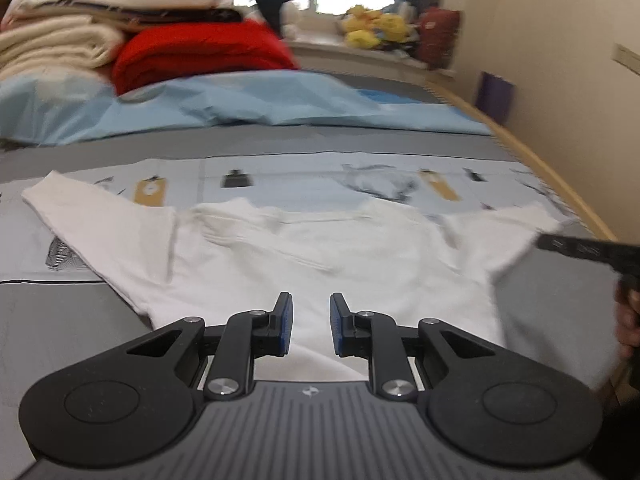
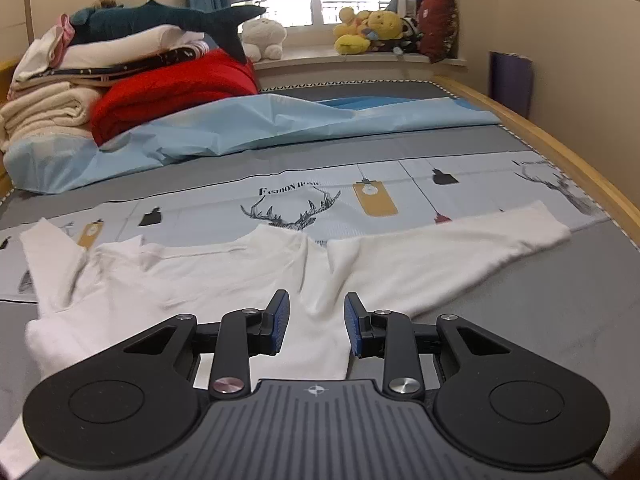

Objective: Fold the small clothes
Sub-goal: 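Reach both grippers to the shirt hem and close on it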

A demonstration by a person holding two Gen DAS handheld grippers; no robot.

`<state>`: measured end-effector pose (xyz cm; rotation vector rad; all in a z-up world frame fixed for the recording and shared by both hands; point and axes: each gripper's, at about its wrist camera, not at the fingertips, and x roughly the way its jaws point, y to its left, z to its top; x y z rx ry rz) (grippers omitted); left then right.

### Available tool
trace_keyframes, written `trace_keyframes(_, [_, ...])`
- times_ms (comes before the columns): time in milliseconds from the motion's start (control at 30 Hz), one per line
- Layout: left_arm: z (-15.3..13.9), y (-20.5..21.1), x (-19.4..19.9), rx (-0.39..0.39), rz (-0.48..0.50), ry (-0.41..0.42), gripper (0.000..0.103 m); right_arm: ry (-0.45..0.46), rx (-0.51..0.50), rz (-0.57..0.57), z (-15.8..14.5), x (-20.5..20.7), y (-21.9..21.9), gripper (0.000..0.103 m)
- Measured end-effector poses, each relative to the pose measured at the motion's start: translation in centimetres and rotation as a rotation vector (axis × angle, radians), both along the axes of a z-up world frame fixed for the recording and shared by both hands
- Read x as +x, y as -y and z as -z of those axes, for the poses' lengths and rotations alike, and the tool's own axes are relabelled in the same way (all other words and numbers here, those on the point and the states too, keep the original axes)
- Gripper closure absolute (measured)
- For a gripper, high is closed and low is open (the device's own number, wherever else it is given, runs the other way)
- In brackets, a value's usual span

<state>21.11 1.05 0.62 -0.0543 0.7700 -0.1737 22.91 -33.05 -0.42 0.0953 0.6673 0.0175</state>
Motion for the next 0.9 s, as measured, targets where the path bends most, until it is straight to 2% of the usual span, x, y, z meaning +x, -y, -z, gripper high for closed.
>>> trace_keyframes(167, [4.2,-3.7,6.2,-0.022,-0.085,-0.077,0.086,-0.107,0.022,-0.01,4.7,5.3,-0.4,0.071])
trace_keyframes(233, [5.4,-4.5,8.4,-0.048,-0.11,-0.109,0.086,-0.106,0.009,-0.011,5.7,7.0,-1.1,0.071])
trace_keyframes(333, [6.4,-5.0,11.4,-0.063,-0.114,-0.097,0.086,-0.105,-0.019,-0.06,7.2,9.7,-2.6,0.071])
trace_keyframes(400, [7.4,-5.2,13.3,-0.064,-0.125,-0.1,0.086,-0.118,-0.028,-0.082,8.2,11.4,-3.4,0.068])
trace_keyframes(533, [10.4,-5.8,16.5,-0.121,-0.163,-0.149,0.083,-0.15,-0.023,-0.076,10.3,14.1,-4.0,0.059])
trace_keyframes(567, [11.0,-5.9,17.1,-0.126,-0.172,-0.158,0.079,-0.161,-0.027,-0.077,10.8,14.7,-4.2,0.058])
trace_keyframes(633, [12.1,-6.6,18.3,-0.163,-0.208,-0.166,0.062,-0.187,-0.05,-0.082,12.0,15.8,-4.5,0.057])
trace_keyframes(667, [12.4,-7.0,18.8,-0.184,-0.229,-0.165,0.049,-0.207,-0.074,-0.074,12.7,16.3,-4.6,0.057])
trace_keyframes(700, [12.7,-7.2,19.3,-0.196,-0.245,-0.166,0.04,-0.224,-0.094,-0.055,13.3,16.8,-4.6,0.057])
trace_keyframes(833, [12.9,-7.5,22.1,-0.253,-0.249,-0.159,0.038,-0.202,-0.102,-0.024,13.7,18.1,-5.0,0.055])
trace_keyframes(867, [13.0,-7.4,22.7,-0.267,-0.24,-0.157,0.038,-0.197,-0.1,-0.023,13.7,18.4,-5.2,0.06])
trace_keyframes(900, [13.2,-7.3,23.5,-0.265,-0.227,-0.162,0.038,-0.19,-0.09,-0.028,13.7,18.7,-5.3,0.072])
